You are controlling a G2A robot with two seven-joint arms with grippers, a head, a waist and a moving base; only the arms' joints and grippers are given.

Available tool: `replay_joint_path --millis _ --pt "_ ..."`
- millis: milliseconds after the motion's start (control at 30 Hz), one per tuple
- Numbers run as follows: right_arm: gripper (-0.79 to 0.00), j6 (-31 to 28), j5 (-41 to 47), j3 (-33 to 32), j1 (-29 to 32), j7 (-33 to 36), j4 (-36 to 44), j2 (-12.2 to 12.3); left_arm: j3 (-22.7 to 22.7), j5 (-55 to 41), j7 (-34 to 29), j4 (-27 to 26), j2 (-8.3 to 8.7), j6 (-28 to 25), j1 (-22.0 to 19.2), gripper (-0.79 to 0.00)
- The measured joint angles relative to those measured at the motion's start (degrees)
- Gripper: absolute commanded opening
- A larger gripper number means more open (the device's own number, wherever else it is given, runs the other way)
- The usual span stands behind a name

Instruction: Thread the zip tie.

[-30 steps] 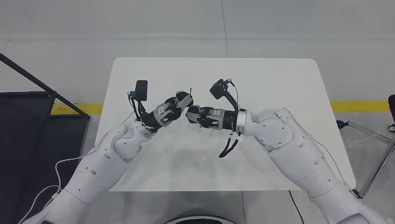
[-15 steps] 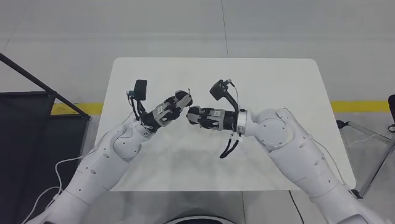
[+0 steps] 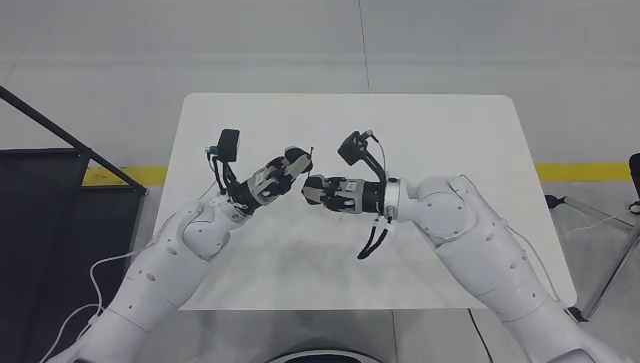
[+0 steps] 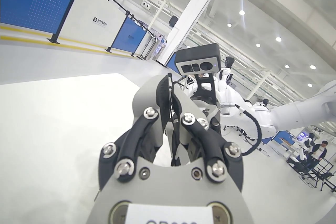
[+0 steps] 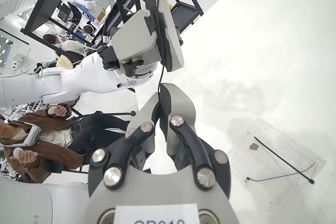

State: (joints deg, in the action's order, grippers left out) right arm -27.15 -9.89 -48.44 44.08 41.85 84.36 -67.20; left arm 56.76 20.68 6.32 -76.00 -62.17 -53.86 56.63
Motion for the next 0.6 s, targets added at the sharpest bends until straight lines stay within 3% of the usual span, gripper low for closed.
replay_joint_path --millis 600 --pt "-0.785 -0.3 -0.2 -1.2 0.9 0.8 0.5 -0.2 0.7 -2.9 -5.2 2.3 -1.04 -4.2 -0.6 -0.557"
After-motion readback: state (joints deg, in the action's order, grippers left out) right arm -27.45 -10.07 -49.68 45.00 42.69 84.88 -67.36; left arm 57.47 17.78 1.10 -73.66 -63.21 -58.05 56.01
